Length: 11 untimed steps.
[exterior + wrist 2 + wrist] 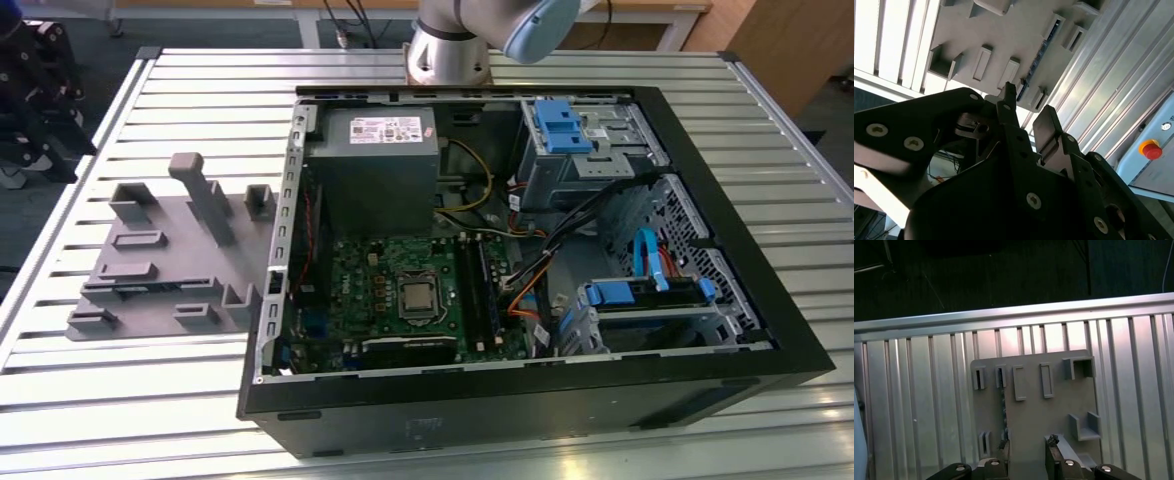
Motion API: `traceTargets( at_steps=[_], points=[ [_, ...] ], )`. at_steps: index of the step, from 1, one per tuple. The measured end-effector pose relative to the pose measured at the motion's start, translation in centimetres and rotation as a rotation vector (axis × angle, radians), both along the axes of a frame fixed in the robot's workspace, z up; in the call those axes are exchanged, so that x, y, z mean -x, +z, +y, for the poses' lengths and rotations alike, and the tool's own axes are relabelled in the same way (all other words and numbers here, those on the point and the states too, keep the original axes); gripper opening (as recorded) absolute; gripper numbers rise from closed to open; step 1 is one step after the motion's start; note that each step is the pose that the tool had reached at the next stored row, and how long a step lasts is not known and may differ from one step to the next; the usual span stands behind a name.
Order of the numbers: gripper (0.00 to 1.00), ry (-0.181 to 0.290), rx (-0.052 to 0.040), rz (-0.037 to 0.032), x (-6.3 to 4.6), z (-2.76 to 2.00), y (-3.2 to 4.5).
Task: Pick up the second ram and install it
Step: 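Pick up the second ram and move it above second insertion slot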
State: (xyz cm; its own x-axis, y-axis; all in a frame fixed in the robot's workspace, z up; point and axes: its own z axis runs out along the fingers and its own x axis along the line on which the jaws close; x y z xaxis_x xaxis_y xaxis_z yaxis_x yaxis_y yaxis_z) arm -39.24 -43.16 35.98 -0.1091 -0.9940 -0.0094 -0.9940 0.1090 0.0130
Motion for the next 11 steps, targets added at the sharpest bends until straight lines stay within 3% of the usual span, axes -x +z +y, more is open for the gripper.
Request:
traceTargets(
  at_steps=[11],
  points=[
    [0.42, 0.024, -0.0017, -0.0001, 0.61, -0.37, -1.01]
  ],
)
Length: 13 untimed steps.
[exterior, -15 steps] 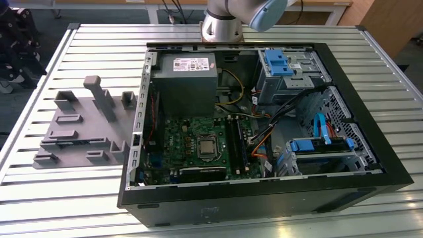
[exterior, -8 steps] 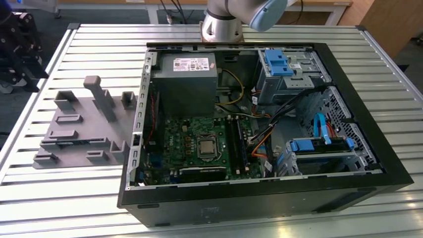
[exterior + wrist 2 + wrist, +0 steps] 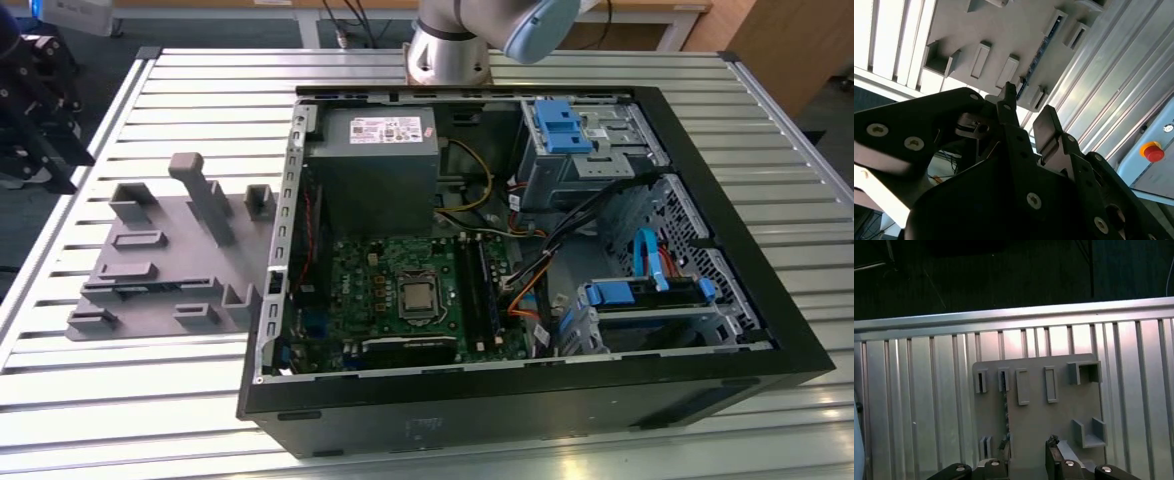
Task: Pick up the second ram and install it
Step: 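Pick up the second ram and move it above second insertion slot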
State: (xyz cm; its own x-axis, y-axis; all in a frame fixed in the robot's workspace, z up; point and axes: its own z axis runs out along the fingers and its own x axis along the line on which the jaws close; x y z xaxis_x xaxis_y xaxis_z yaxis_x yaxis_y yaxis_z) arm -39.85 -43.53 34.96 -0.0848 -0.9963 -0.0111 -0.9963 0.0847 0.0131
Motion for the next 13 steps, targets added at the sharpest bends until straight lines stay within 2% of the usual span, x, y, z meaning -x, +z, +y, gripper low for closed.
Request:
traceTargets(
  at_steps=[3, 13],
  points=[
    [0.42, 0.015, -0.0026, 0.0000, 0.2, -0.05, -0.43],
    [0.42, 0.015, -0.0026, 0.0002, 0.3, -0.05, -1.53]
  ],
)
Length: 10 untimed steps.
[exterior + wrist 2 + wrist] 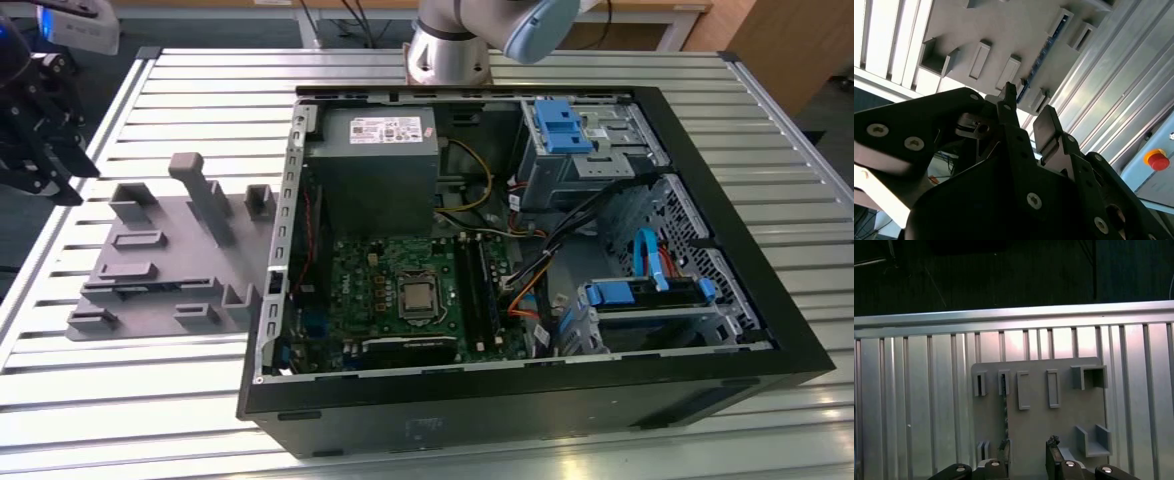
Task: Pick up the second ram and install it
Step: 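Pick up the second ram and move it above second insertion slot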
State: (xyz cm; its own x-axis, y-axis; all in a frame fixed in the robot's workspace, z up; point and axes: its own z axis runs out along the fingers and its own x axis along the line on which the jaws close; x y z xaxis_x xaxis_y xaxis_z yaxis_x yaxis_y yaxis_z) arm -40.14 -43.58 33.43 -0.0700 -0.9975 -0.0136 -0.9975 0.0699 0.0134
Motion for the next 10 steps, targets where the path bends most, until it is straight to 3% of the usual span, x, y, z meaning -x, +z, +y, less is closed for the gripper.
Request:
traceTargets(
  at_steps=[10],
  points=[
    [0.42, 0.000, 0.0000, -0.0001, 0.03, 0.00, -1.09]
  ],
)
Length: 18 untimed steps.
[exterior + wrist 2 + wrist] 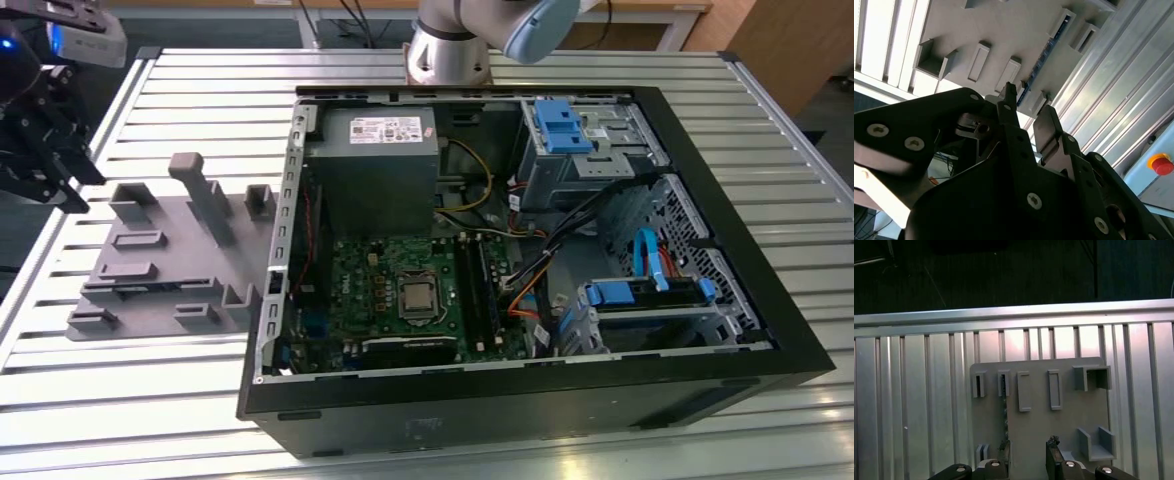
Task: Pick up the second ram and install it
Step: 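Pick up the second ram and move it above second insertion slot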
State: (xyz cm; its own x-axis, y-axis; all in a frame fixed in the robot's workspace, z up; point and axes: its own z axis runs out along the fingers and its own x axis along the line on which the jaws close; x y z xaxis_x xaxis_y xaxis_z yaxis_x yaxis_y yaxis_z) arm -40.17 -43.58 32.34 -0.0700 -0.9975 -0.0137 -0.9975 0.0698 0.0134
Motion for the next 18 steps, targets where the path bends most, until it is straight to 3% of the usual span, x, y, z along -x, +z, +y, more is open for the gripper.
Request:
traceTargets(
  at_steps=[18],
  points=[
    [0.42, 0.000, 0.0000, 0.0000, 0.2, -0.02, -2.06]
  ],
)
